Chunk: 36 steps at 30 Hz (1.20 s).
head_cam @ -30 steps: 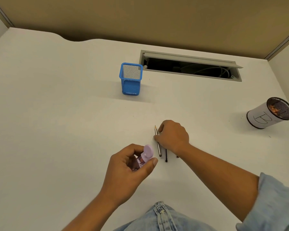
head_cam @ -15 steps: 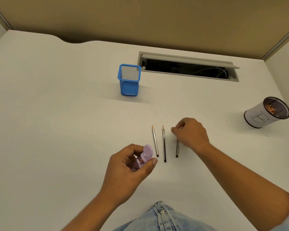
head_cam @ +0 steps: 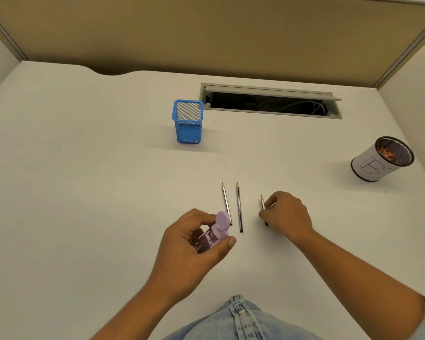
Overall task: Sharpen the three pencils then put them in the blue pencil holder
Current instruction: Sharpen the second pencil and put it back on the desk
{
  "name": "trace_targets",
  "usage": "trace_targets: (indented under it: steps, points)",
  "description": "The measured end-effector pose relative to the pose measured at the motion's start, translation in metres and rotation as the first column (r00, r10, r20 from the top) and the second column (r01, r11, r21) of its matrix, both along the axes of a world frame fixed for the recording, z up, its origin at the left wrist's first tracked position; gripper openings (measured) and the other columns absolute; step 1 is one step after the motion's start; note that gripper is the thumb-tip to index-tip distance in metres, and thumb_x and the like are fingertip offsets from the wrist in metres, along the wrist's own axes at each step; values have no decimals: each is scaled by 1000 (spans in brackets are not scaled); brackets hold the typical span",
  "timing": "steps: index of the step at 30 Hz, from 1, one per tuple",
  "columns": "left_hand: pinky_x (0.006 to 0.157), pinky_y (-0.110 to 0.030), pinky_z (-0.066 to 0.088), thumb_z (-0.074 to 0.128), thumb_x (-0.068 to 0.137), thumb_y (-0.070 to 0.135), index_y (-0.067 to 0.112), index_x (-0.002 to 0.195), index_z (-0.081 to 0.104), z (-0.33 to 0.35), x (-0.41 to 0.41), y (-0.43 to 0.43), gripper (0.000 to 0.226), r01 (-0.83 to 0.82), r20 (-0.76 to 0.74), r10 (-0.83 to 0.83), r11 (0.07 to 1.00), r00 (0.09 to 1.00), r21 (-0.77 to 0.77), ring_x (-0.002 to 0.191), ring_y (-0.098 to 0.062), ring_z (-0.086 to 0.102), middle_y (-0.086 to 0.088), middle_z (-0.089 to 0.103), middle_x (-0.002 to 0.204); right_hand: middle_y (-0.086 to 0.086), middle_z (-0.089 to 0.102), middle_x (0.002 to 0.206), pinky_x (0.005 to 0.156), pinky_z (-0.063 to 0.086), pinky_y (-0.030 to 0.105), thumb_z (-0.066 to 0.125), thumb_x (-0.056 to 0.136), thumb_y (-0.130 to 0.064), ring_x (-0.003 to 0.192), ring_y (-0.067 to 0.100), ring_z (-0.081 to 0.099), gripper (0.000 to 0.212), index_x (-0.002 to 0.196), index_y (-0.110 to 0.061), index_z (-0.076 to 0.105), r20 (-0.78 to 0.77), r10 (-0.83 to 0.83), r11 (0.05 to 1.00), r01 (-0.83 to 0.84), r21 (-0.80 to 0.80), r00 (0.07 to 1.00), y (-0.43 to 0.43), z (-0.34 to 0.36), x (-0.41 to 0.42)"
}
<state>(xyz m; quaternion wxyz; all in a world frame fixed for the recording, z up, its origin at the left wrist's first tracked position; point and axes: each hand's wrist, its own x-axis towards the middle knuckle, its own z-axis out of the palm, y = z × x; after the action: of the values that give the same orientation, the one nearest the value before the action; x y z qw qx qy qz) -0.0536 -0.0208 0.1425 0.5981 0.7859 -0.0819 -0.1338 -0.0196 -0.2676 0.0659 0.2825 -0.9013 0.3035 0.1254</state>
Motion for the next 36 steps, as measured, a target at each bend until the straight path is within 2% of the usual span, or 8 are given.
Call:
trace_targets:
  steps: [5, 8, 13, 16, 22, 26, 31, 36]
  points:
    - [57, -40, 56, 79, 69, 38, 31, 92, 67, 10, 1, 4, 27, -32, -45, 30, 999, 999, -42, 55, -22, 60, 4, 73, 84, 0, 66, 67, 57, 51, 32, 65, 79, -13, 60, 19, 60, 10, 82, -22, 67, 202, -35, 963, -21, 270, 979, 5, 42, -14]
    - [60, -38, 59, 80, 66, 41, 31, 89, 70, 15, 2, 7, 27, -23, -38, 21, 999, 999, -46, 58, -16, 64, 6, 73, 81, 14, 68, 74, 61, 46, 35, 62, 85, -7, 64, 19, 55, 21, 80, -25, 72, 305, -20, 906, -112, 409, 952, 16, 79, -32]
    - [63, -41, 60, 82, 63, 38, 27, 88, 77, 21, 0, 10, 28, 1, -38, -3, 997, 999, -76, 63, -21, 67, 6, 75, 77, -2, 74, 76, 64, 45, 35, 69, 88, -10, 70, 30, 58, 23, 87, -31, 78, 448, 106, 817, -334, 469, 888, 31, 128, -64]
    - [64, -42, 60, 83, 63, 38, 25, 89, 78, 22, -1, 10, 29, 16, -24, -19, 996, 1000, -88, 66, -21, 68, 4, 76, 79, -3, 75, 85, 63, 47, 20, 70, 86, -12, 75, 19, 65, 23, 88, -33, 79, 502, 206, 822, -427, 377, 840, 35, 138, -73]
    - [60, -34, 60, 82, 63, 39, 24, 90, 78, 27, -1, 7, 31, 45, 31, -42, 995, 999, -89, 69, -22, 68, 6, 76, 82, -8, 72, 86, 63, 49, 32, 71, 86, -16, 72, 20, 61, 23, 91, -38, 77, 527, 320, 848, -486, 212, 787, 36, 138, -78]
    - [57, -18, 52, 83, 61, 39, 26, 88, 78, 30, -1, 6, 30, 83, 46, -80, 994, 996, -76, 65, -11, 65, 13, 74, 78, -16, 69, 84, 58, 44, 18, 71, 88, -17, 72, 12, 59, 21, 95, -36, 77, 523, 427, 819, -560, 121, 738, 40, 139, -80]
    - [58, -16, 50, 82, 63, 42, 29, 86, 78, 35, -2, 6, 27, 189, 43, -188, 982, 981, -24, 71, -13, 66, 14, 74, 79, -28, 63, 78, 59, 37, 3, 62, 87, -41, 73, -4, 56, 17, 101, -35, 71, 524, 545, 784, -620, -40, 655, 42, 142, -83]
    - [53, -20, 46, 89, 63, 28, 31, 74, 74, 42, -4, 5, 19, 227, -60, -238, 962, 969, -149, 54, -7, 55, 11, 68, 67, -15, 53, 75, 58, 30, 16, 41, 99, -43, 66, 4, 43, 28, 97, -26, 64, 429, 779, 603, -733, -314, 457, 39, 142, -84]
